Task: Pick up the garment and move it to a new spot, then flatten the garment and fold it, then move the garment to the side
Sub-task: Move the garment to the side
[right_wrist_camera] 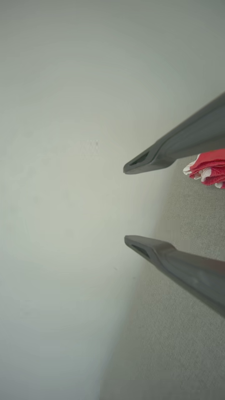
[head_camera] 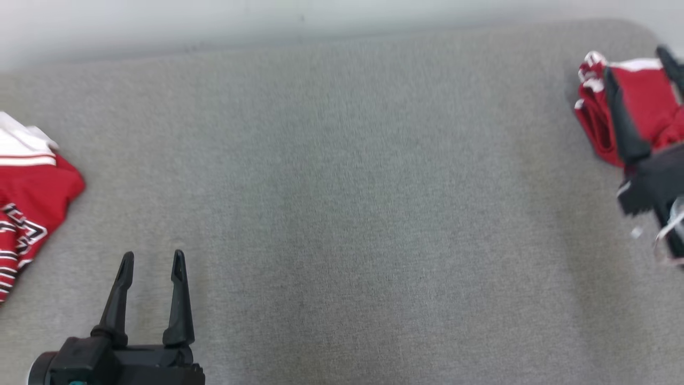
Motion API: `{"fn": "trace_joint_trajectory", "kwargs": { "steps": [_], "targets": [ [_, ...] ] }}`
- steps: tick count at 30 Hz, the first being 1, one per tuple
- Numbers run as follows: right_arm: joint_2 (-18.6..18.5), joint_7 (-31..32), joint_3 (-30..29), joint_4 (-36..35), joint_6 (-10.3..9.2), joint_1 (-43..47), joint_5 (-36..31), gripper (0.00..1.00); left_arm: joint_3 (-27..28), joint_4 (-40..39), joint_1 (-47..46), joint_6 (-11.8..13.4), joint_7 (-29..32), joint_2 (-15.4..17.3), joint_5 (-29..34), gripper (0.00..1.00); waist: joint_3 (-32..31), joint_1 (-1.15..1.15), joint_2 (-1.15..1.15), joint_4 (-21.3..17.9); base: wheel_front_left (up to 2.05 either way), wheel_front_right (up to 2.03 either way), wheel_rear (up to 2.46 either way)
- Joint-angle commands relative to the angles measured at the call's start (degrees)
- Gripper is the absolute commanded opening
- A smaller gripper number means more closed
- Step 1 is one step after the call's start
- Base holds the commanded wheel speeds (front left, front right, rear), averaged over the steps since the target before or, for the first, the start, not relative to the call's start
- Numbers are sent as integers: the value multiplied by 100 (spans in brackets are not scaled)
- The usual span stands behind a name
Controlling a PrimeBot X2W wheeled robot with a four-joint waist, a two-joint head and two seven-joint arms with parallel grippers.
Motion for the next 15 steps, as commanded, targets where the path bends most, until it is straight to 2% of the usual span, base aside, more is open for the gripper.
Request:
{"fn": "trace_joint_trajectory", "kwargs": {
  "steps": [1,8,15],
  "targets": [
    [85,-2,-96,-89,-16,186,-63,100,12,11,95,20,-3,-6,-55,100,-391,1,0,93,0,0,0],
    [871,-2,-993,-934,-16,1665,-465,100,61,104,187,-14,-3,-8,-121,100,-711,1,0,264,0,0,0],
    [1542,-2,-1732,-1419,-16,2911,-602,100,68,253,228,-43,-3,-9,-116,100,-969,1,0,538,0,0,0]
  ]
}}
